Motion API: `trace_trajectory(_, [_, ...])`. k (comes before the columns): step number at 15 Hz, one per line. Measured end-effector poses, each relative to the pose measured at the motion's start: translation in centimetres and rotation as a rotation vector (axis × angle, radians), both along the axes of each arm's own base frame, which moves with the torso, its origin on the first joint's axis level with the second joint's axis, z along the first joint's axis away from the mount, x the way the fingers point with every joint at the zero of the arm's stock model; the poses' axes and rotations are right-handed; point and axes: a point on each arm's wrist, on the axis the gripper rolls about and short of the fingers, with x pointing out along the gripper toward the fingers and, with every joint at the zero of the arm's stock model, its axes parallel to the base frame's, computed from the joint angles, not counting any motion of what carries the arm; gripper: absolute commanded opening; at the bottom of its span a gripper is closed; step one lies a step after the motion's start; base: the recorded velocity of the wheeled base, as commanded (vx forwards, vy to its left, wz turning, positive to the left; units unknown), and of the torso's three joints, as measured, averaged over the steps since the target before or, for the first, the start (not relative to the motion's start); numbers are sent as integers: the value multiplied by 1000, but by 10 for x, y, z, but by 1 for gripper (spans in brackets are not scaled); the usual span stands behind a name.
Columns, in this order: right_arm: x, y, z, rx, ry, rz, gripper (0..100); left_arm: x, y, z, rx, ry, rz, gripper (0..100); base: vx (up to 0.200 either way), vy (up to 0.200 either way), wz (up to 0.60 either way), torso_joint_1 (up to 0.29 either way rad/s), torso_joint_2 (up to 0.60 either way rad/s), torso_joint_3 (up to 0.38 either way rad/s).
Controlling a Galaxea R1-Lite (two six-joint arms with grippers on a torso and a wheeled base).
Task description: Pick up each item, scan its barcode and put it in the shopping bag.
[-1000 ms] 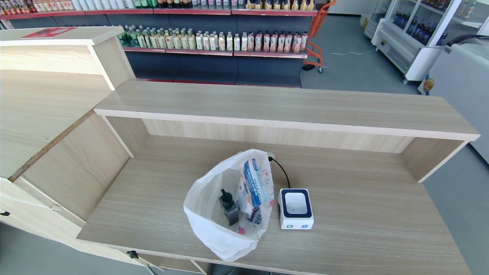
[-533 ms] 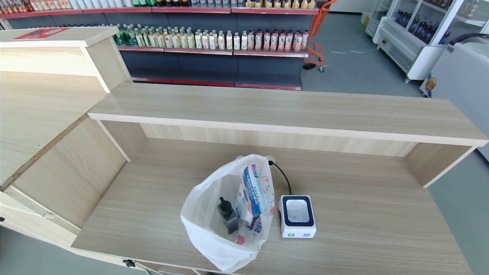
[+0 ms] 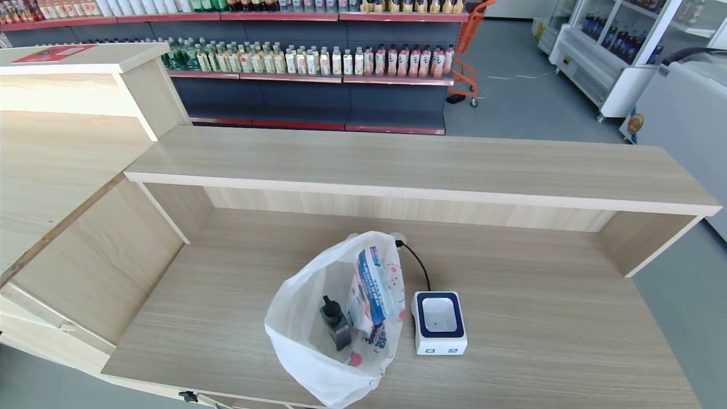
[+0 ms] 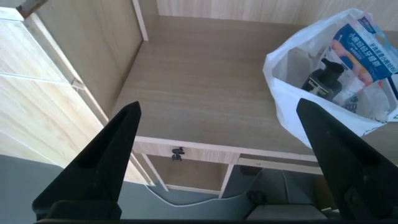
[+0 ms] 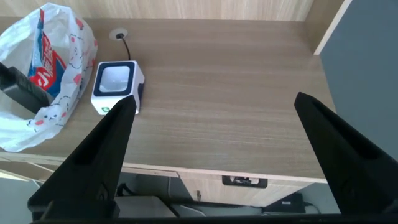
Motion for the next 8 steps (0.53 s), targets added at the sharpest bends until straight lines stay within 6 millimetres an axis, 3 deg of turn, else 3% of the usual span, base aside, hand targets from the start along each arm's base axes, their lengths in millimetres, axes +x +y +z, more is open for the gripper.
trace_trajectory(8, [0,0,0,4,0,-1,100,0,0,0,0,0,-1,100,0,0,0,0,0,0])
